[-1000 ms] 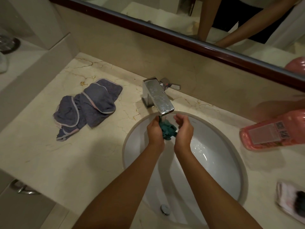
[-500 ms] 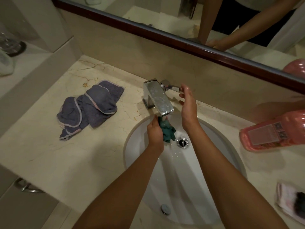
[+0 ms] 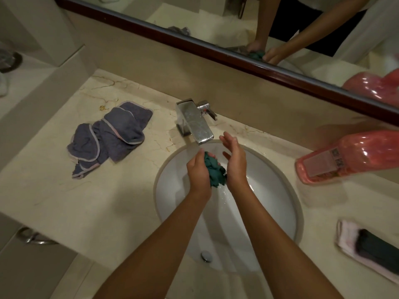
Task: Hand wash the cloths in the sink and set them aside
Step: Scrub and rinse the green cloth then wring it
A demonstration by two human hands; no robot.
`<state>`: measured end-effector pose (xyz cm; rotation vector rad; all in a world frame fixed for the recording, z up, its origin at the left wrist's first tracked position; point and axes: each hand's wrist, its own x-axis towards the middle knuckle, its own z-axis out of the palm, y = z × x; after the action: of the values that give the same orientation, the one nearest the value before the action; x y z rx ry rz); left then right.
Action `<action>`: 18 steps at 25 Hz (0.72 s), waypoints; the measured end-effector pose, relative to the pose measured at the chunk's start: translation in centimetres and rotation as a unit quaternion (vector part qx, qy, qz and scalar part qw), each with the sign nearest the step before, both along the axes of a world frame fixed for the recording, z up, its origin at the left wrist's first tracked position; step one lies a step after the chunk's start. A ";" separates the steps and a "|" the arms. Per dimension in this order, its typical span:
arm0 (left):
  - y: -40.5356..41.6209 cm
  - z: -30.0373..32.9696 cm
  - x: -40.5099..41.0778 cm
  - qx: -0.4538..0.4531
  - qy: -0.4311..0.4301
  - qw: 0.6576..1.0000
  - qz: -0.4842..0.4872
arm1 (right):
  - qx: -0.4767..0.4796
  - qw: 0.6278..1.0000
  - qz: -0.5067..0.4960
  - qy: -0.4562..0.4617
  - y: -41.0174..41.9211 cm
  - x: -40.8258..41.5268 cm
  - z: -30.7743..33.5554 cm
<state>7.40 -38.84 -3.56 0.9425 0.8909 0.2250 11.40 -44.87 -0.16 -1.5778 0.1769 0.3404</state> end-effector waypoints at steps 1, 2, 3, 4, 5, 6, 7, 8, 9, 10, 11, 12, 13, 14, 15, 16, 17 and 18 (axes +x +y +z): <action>-0.5 0.8 -0.3 -0.004 -0.002 1.000 -0.003 | -0.005 1.000 0.000 0.020 -0.6 -0.9 0.4; -1.1 1.7 -0.6 -0.013 -0.008 1.000 -0.006 | 0.000 0.999 -0.003 0.048 -1.2 -1.8 0.9; -1.7 2.6 -0.8 -0.018 -0.019 1.000 -0.012 | 0.018 0.996 -0.012 0.082 -1.8 -2.6 1.5; -2.5 3.6 -0.9 -0.013 -0.033 0.999 -0.024 | 0.050 0.991 -0.025 0.118 -2.5 -3.3 2.2; -3.3 4.6 -1.1 0.001 -0.046 0.998 -0.035 | 0.098 0.983 -0.038 0.154 -3.1 -3.9 3.0; -4.0 5.6 -1.3 0.022 -0.059 0.997 -0.049 | 0.154 0.970 -0.055 0.182 -3.6 -4.5 3.8; -4.8 6.7 -1.5 0.048 -0.070 0.994 -0.064 | 0.210 0.955 -0.072 0.199 -4.1 -4.9 4.6; -5.4 7.6 -1.7 0.079 -0.077 0.991 -0.081 | 0.255 0.940 -0.088 0.209 -4.6 -5.2 5.5; -5.8 8.5 -2.0 0.121 -0.080 0.984 -0.103 | 0.288 0.927 -0.102 0.218 -5.1 -5.5 6.6; -6.0 9.4 -2.2 0.171 -0.080 0.973 -0.129 | 0.306 0.918 -0.111 0.227 -5.5 -5.5 7.6; -6.1 10.1 -2.5 0.224 -0.078 0.958 -0.162 | 0.308 0.914 -0.115 0.238 -5.9 -5.7 8.5; -6.1 10.9 -2.7 0.270 -0.079 0.939 -0.198 | 0.289 0.916 -0.119 0.250 -6.2 -5.8 9.6; -6.0 11.6 -3.1 0.300 -0.081 0.922 -0.233 | 0.262 0.920 -0.123 0.264 -6.5 -5.9 10.6; -5.9 12.4 -3.3 0.311 -0.083 0.908 -0.267 | 0.225 0.926 -0.130 0.274 -6.8 -5.9 11.6; -5.9 13.1 -3.7 0.314 -0.086 0.898 -0.297 | 0.187 0.932 -0.138 0.278 -7.0 -5.9 12.5; -5.8 13.8 -4.1 0.324 -0.093 0.884 -0.325 | 0.150 0.938 -0.145 0.275 -7.3 -5.8 13.2; -5.7 14.5 -4.5 0.347 -0.107 0.863 -0.350 | 0.124 0.943 -0.149 0.273 -7.5 -5.6 14.1; -5.6 15.2 -4.8 0.375 -0.125 0.840 -0.372 | 0.115 0.943 -0.151 0.273 -7.6 -5.5 14.9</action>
<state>2.62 -44.48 11.60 1.8755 0.1092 0.0080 5.90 -52.46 14.70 -1.1707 0.7730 0.5298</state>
